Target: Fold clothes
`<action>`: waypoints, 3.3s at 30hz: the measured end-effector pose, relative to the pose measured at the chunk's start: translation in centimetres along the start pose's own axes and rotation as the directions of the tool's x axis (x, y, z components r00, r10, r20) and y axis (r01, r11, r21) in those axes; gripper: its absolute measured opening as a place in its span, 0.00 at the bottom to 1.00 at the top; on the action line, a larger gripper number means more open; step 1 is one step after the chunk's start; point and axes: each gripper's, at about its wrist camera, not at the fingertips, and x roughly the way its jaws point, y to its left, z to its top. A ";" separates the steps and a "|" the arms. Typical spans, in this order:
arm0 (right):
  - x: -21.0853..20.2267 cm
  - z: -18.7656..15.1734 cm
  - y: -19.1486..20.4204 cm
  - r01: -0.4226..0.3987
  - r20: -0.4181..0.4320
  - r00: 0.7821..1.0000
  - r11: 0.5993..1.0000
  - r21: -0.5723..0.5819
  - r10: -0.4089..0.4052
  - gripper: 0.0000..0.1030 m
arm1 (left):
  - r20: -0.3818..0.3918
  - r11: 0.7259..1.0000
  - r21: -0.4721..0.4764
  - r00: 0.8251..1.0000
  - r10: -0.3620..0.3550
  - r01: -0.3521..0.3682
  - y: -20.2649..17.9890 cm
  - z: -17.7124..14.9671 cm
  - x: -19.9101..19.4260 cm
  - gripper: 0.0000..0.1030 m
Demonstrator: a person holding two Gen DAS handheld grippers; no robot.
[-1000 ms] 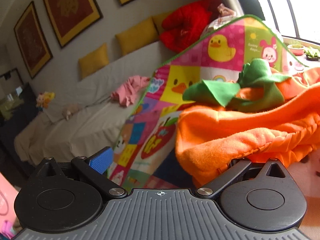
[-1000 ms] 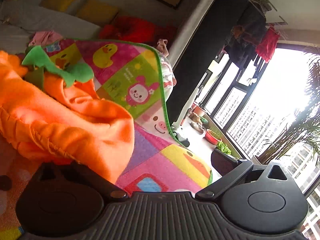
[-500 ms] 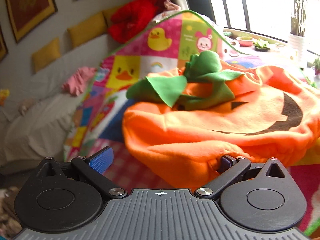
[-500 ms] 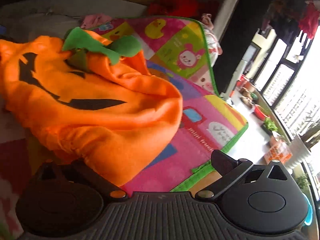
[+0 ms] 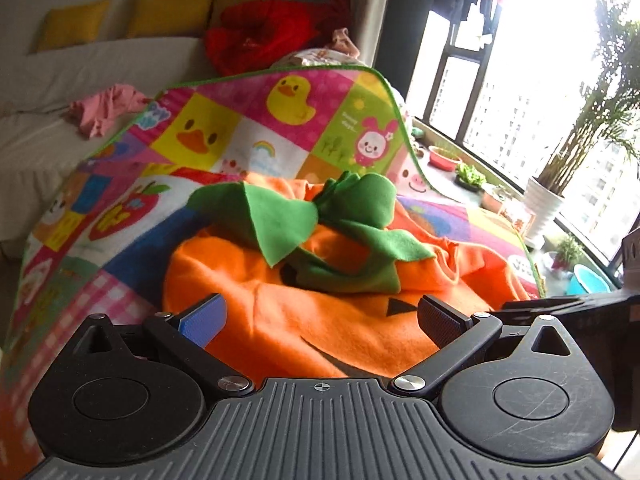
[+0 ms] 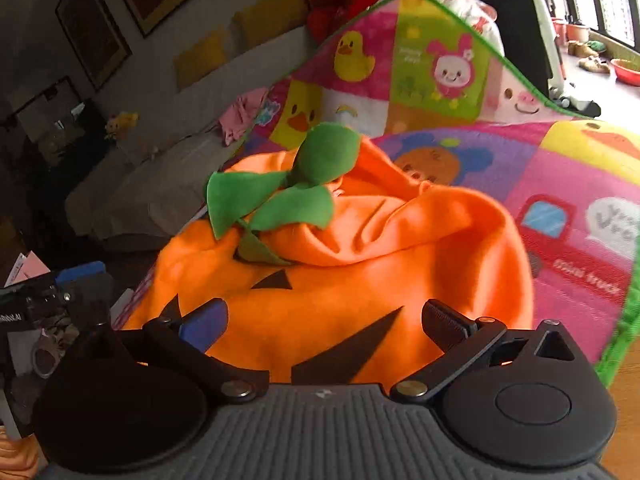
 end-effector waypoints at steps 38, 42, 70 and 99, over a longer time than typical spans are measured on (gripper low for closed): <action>13.1 8.2 9.4 0.150 0.031 0.983 0.690 -0.708 -0.181 0.89 | -0.211 0.995 -0.099 0.977 0.011 -0.033 5.3 1.7 6.5 1.00; 16.0 7.5 10.0 0.276 0.151 0.950 0.509 -0.815 -0.273 0.88 | -0.186 0.995 -0.086 0.982 0.031 -0.047 6.1 2.4 6.1 1.00; 12.6 9.4 7.8 0.077 -0.003 0.994 0.697 -0.713 -0.112 0.52 | -0.189 0.993 0.080 0.976 0.104 -0.090 4.1 6.7 11.7 1.00; 15.2 21.4 -1.2 0.359 0.186 0.932 0.869 -0.341 -0.312 0.14 | -0.193 0.973 0.072 0.954 0.228 -0.218 6.4 6.9 13.9 1.00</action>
